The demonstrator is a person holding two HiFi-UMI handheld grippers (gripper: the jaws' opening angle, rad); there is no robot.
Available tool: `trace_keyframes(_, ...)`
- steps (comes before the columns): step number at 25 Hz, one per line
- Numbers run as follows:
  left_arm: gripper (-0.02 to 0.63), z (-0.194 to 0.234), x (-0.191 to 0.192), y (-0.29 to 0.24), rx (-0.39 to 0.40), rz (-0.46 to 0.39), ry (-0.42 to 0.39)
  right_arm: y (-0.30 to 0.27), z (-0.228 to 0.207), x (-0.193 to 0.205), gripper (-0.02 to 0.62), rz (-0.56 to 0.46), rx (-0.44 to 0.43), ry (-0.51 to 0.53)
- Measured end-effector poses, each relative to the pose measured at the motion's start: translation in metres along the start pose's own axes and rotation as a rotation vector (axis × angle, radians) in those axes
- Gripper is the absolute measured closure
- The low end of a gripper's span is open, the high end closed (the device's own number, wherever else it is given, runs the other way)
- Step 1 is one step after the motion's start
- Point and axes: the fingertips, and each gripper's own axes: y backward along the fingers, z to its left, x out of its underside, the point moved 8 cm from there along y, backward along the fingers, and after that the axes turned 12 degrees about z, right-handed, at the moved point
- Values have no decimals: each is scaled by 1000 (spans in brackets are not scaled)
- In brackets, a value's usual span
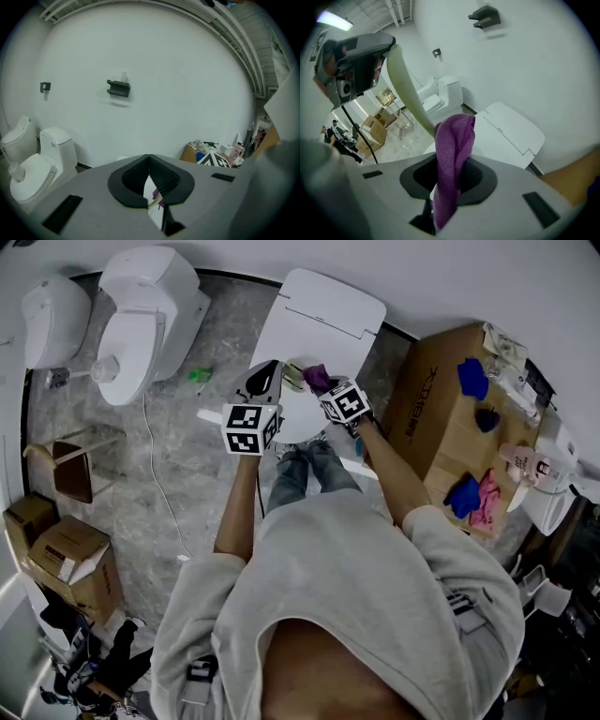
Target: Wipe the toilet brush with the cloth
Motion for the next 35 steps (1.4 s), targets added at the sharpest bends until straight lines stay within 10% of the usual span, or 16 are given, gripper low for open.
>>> trace_keyframes(20, 586, 22, -29, 68, -161, -157, 19, 176, 47, -92, 495, -591, 170, 197)
trace_keyframes(35, 586, 72, -38, 162, -382, -306, 38, 210, 118, -165, 495, -749, 137, 407)
